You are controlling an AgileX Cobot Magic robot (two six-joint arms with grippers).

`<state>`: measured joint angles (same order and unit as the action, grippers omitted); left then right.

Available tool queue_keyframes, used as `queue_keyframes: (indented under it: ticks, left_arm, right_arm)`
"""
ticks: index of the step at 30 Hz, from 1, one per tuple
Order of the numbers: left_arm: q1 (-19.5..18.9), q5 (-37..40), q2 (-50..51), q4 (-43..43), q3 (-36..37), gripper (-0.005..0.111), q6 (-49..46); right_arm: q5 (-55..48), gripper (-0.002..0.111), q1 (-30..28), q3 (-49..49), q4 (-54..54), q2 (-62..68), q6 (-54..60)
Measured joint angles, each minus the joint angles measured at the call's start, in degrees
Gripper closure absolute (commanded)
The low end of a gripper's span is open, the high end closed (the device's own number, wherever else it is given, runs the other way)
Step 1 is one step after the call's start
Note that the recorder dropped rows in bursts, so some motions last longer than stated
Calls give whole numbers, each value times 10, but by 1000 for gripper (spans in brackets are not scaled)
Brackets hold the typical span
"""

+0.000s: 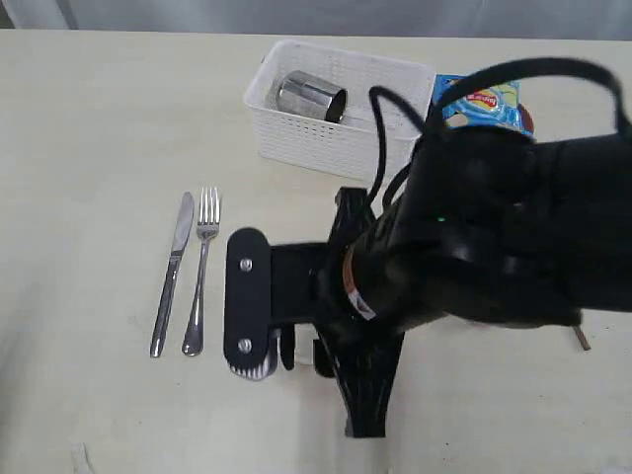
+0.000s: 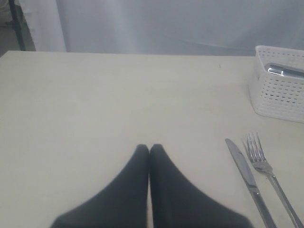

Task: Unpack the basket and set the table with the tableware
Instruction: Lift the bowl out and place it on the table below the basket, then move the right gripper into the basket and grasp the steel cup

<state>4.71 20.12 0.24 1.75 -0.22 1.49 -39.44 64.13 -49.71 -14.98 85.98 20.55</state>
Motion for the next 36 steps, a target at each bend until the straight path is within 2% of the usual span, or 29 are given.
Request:
queue_keyframes:
  ticks: [4, 6, 11, 13, 16, 20, 22, 25, 27, 36]
  left_arm:
    - [0, 0, 0, 0, 0, 107, 0]
    - [0, 0, 0, 0, 0, 107, 0]
    - [0, 0, 0, 0, 0, 107, 0]
    - [0, 0, 0, 0, 0, 107, 0]
    - [0, 0, 0, 0, 0, 107, 0]
    - [0, 0, 0, 0, 0, 107, 0]
    - [0, 0, 0, 0, 0, 107, 0]
    - [0, 0, 0, 0, 0, 107, 0]
    - [0, 0, 0, 0, 0, 107, 0]
    - [0, 0, 0, 0, 0, 107, 0]
  right_arm:
    - [-8, 76, -4, -38, -107, -29, -170]
    - [-9, 77, -25, -74, -144, -33, -246]
    - [-3, 77, -139, -186, -151, -12, -360]
    - [3, 80, -192, -233, -114, 6, -387]
    - [8, 81, -278, -285, 1, 40, -403]
    - [13, 79, -371, -319, 209, 105, -335]
    - [14, 71, -401, -333, 319, 140, -290]
    - [14, 61, -425, -359, 446, 194, -230]
    - [14, 61, -429, -386, 492, 230, -209]
    - [-28, 62, -431, -501, 510, 353, -255]
